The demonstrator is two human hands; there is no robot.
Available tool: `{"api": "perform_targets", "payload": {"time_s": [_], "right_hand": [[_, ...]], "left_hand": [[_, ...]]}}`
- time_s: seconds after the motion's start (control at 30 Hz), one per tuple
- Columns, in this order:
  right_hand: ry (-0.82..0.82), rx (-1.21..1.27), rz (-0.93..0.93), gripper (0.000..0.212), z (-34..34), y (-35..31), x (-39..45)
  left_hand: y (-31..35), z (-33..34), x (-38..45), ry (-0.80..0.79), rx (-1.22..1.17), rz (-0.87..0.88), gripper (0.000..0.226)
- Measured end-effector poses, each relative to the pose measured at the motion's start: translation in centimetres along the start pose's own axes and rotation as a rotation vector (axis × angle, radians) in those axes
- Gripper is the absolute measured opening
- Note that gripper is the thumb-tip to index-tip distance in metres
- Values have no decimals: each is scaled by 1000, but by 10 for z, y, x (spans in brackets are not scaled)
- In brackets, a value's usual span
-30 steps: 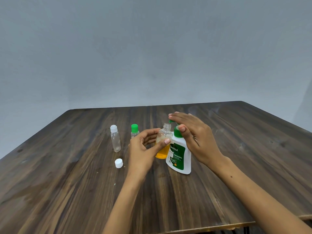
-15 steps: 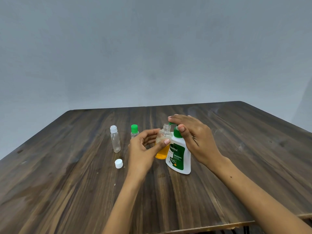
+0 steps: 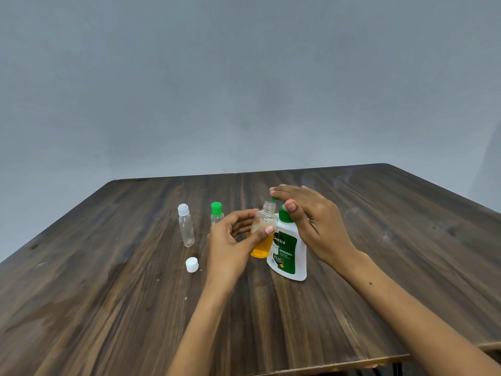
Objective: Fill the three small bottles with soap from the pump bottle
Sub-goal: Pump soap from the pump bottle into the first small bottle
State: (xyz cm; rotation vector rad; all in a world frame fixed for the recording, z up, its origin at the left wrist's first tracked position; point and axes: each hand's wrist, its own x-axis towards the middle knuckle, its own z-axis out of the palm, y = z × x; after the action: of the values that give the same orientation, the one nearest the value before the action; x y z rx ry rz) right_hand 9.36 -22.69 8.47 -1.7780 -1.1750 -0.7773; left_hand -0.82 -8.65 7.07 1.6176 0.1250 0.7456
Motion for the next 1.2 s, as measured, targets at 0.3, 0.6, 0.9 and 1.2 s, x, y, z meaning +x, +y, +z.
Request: {"api": "perform_targets", "payload": {"time_s": [0.3,0.6,0.9,1.2], "right_hand": [[15,29,19,68,2,-2,-1],[-7,-8,-10,67,-2,-1,2],[-9,9,5,69,1,-2,-1],[-2,27,5,68,1,0,0]], "left_hand": [[-5,-2,0,3,-4,-1,32],[-7,-2,0,8,-19,-1,33],[-12,-3,0,6,-5,-21,43],[-14,-3,-1,10,5,-28,38]]}}
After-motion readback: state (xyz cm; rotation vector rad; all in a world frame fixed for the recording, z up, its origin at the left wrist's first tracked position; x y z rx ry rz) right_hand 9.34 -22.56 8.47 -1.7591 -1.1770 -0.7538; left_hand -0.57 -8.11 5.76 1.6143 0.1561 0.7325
